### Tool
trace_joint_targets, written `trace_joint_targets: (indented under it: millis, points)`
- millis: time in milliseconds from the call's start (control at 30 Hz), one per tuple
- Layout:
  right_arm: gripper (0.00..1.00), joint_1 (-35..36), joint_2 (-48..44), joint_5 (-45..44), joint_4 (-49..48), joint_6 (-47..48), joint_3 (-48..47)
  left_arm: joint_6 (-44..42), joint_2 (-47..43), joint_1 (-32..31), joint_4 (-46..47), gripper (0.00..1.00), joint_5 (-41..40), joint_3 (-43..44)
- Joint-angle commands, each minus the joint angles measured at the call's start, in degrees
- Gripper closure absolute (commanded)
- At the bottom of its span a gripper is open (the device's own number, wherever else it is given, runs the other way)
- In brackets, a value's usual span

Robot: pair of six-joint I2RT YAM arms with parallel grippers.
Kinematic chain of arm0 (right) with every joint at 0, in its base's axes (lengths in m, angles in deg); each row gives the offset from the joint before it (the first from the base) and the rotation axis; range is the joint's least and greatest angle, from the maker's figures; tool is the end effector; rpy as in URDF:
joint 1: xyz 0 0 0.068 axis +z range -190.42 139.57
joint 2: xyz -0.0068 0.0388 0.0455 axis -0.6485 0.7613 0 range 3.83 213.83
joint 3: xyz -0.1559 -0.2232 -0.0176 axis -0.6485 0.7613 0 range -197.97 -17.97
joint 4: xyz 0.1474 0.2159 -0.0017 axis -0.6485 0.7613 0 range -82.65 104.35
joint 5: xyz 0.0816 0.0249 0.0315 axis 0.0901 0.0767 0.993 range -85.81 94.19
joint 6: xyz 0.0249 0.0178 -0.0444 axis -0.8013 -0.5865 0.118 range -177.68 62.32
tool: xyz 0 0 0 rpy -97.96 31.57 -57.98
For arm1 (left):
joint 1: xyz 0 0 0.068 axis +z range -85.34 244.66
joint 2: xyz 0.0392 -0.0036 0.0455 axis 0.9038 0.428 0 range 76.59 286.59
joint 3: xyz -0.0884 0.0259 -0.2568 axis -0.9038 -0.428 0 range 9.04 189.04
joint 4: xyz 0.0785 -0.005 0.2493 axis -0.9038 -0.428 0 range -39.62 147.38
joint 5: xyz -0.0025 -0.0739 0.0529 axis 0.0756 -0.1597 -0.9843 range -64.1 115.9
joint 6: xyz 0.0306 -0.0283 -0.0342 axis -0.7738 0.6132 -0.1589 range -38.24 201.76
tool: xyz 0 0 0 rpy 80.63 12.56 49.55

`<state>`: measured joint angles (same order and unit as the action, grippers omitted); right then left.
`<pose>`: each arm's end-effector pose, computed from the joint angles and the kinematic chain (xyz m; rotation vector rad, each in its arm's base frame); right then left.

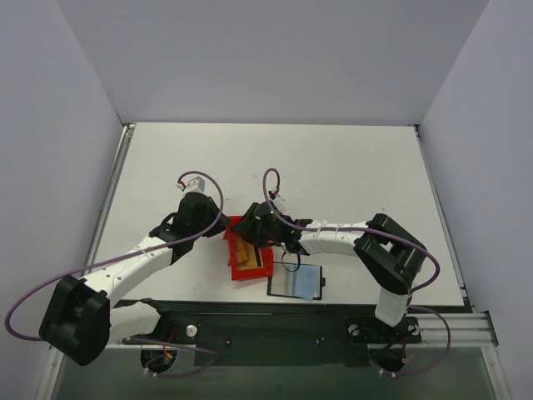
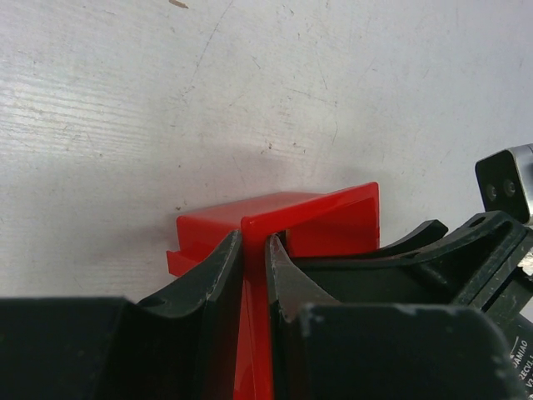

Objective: Put the credit cards into the card holder
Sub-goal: Move the storage box to the center of the board.

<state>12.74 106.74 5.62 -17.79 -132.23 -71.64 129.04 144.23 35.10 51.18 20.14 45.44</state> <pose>0.2298 0.3082 0.1797 0.4099 2.2715 1.3556 0.2166 -0.1188 0.2153 -0.4095 2.2565 -0.6131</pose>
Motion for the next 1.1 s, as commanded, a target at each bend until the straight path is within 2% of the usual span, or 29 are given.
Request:
trace_joint_targets:
  millis: [0, 367, 500, 700, 1067]
  points:
    - [0.58, -0.52, 2.55, 2.25, 9.14, 1.77, 0.06, -1.85, -0.22, 0.12, 0.13, 1.00, -0.83, -0.37]
    - [0.67, -0.17, 1.85, 4.28, 12.93, 7.22, -0.21, -1.67, -0.14, 0.12, 0.48, 1.00, -1.01, -1.16]
    - [0.74, 0.01, 2.20, 5.86, 12.14, 7.75, 0.06, -1.41, -0.05, 0.12, 0.83, 1.00, -0.92, -1.25]
    - [0.90, -0.08, 1.68, 7.62, 10.47, 8.36, 0.85, -1.06, -0.05, 0.29, 1.01, 1.00, -1.10, -1.69]
    - [1.00, 0.01, -3.06, 6.31, 9.24, 12.83, 2.96, 0.17, 0.39, 1.17, 2.24, 1.00, -1.10, -3.09]
